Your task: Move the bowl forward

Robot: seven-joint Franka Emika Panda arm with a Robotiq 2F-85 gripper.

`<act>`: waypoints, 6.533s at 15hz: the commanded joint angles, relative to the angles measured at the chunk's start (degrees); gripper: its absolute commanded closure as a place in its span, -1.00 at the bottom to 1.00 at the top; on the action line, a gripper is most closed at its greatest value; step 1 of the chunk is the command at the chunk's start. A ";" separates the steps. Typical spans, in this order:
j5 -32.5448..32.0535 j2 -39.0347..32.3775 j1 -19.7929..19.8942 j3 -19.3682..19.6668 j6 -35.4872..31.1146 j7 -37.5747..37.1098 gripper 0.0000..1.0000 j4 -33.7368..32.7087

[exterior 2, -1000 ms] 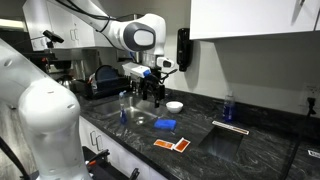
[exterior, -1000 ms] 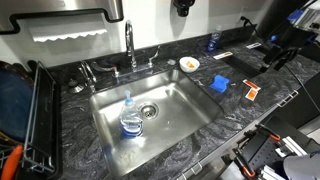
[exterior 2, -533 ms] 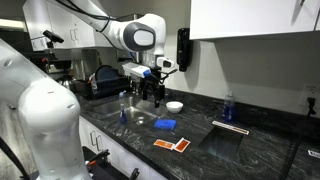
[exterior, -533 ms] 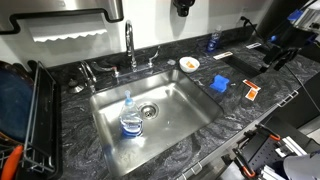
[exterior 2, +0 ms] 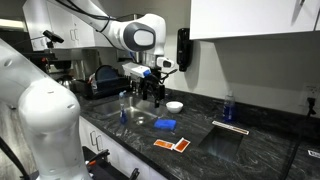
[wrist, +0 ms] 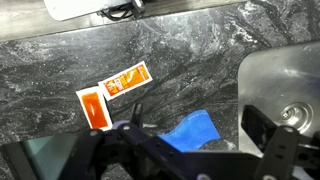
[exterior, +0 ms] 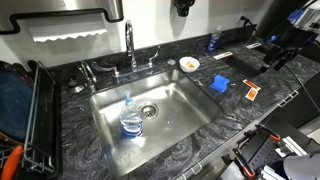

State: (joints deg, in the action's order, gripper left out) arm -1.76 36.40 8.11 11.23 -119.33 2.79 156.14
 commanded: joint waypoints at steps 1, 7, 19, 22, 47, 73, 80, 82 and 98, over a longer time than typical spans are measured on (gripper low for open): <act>3.11 -2.59 0.04 -3.00 -0.31 -5.91 -1.00 -1.91; 5.00 -13.97 -0.98 -16.95 -10.67 -31.72 -1.00 -8.95; 0.36 -37.41 -0.37 -9.83 -18.79 -49.07 -1.00 -22.94; 4.82 -41.10 -1.76 -8.46 -20.76 -46.65 -1.00 -25.44; 4.32 -60.35 -10.54 -3.68 -29.06 -48.97 0.26 -39.84; -3.72 -42.55 -7.93 6.92 -40.61 -67.81 0.96 -10.25; -4.43 -39.15 -3.28 5.57 -42.78 -69.96 0.18 -4.22; -4.47 -38.85 -2.86 5.38 -42.44 -69.63 -0.12 -3.72; -2.46 -28.42 -1.24 1.56 -30.68 -64.28 -1.00 -5.54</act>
State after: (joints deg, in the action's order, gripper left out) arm -5.41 2.41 4.34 15.02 -156.47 -64.21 150.50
